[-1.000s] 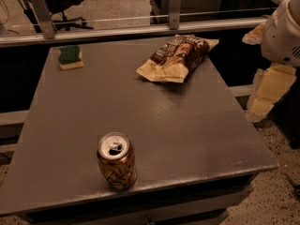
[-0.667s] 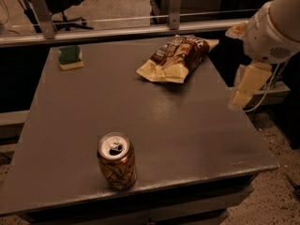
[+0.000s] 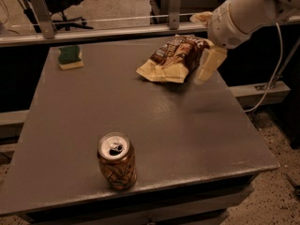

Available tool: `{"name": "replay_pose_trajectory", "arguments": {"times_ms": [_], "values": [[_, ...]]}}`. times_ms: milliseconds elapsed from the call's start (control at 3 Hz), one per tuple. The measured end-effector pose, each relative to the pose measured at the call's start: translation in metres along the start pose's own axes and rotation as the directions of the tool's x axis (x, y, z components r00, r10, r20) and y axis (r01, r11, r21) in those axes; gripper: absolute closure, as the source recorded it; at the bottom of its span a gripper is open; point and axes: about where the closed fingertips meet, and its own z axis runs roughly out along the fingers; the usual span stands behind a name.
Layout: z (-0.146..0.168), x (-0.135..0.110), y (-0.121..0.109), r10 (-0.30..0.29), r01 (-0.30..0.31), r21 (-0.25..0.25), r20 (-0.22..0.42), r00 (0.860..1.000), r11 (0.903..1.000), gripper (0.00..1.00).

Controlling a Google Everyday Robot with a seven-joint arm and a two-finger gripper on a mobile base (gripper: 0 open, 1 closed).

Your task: Move brown chip bag near orange can

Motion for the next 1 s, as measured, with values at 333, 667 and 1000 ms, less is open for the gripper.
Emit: {"name": "replay_pose_trajectory", "arguments": {"times_ms": [333,667,1000], "values": [[0.053,0.001,-0.037,0.003,-0.001,-0.031,0.084,0.996,0.9995,0.00],[0.097,0.011,-0.054,0.042,-0.033,-0.076,0.119,0.992,0.9966,0.00],[0.126,0.022,-0.061,0.072,-0.057,-0.114,0.124,0.990,0.9918,0.18]]}}
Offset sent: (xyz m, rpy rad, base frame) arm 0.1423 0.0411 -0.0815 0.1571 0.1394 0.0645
